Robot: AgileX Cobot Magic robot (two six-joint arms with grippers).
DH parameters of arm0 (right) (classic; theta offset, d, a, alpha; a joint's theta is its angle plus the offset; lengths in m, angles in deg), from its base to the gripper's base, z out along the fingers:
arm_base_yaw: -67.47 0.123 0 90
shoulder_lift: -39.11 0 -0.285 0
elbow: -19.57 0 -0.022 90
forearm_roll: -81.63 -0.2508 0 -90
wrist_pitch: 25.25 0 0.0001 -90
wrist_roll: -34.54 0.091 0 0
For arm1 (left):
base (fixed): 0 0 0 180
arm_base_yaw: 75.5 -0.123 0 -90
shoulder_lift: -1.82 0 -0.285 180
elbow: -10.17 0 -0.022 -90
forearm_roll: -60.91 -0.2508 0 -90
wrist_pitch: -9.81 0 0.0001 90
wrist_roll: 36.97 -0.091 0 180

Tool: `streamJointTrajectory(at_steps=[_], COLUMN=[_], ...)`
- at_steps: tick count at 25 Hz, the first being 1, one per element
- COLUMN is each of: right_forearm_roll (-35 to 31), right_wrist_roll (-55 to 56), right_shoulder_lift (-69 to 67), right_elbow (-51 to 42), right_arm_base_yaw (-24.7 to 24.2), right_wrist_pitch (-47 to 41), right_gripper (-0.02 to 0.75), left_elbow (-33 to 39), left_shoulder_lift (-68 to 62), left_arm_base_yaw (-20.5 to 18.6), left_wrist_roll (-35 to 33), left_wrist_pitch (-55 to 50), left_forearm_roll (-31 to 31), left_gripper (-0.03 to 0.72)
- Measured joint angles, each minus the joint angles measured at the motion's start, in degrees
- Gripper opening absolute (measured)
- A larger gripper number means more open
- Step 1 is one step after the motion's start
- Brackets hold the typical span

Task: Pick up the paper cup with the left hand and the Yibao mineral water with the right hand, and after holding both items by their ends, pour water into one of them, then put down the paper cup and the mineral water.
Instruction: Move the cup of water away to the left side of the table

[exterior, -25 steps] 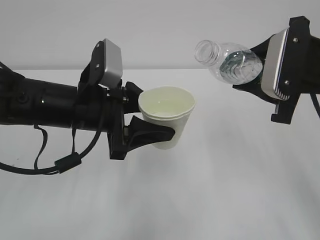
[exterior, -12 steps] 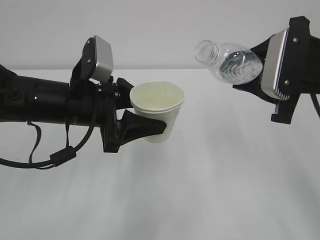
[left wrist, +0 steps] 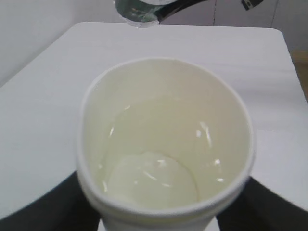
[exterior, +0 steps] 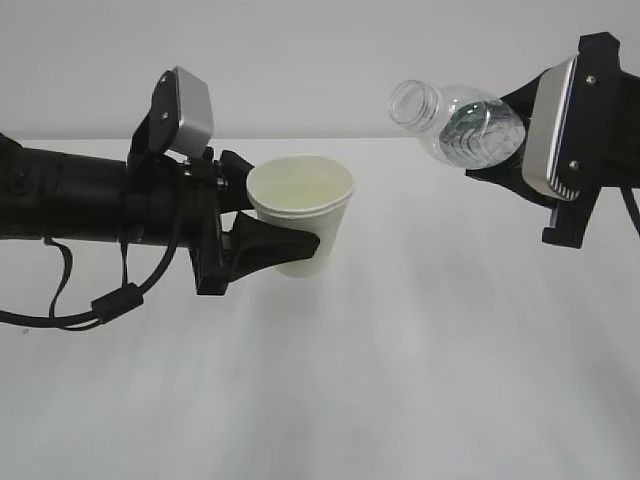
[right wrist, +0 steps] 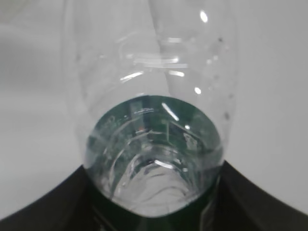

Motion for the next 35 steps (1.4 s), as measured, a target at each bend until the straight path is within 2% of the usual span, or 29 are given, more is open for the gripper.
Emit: streamJointTrajectory(at_steps=[5,15,35], right_forearm_roll=[0.0,-1.2,-5.5], right_wrist_roll=[0.0,0.0,6.9], right_shoulder_lift=[0.0,0.0,0.0], right_elbow=[0.0,0.0,0.0], right_arm_base_yaw=[0.0,0.0,0.0], right_wrist_pitch=[0.0,-0.1,-0.1], right_gripper=[0.435,0.435,0.435], left_elbow=[0.0,0.0,0.0], left_shoulder_lift=[0.0,0.0,0.0], left_arm_base_yaw=[-1.4,-1.6,-2.5], left_wrist_roll=[0.1,0.2,0.3], left_wrist_pitch=[0.3,0.8,1.1], left_forearm_roll=[0.0,0.0,0.0], left_gripper=[0.466,0.466,0.466])
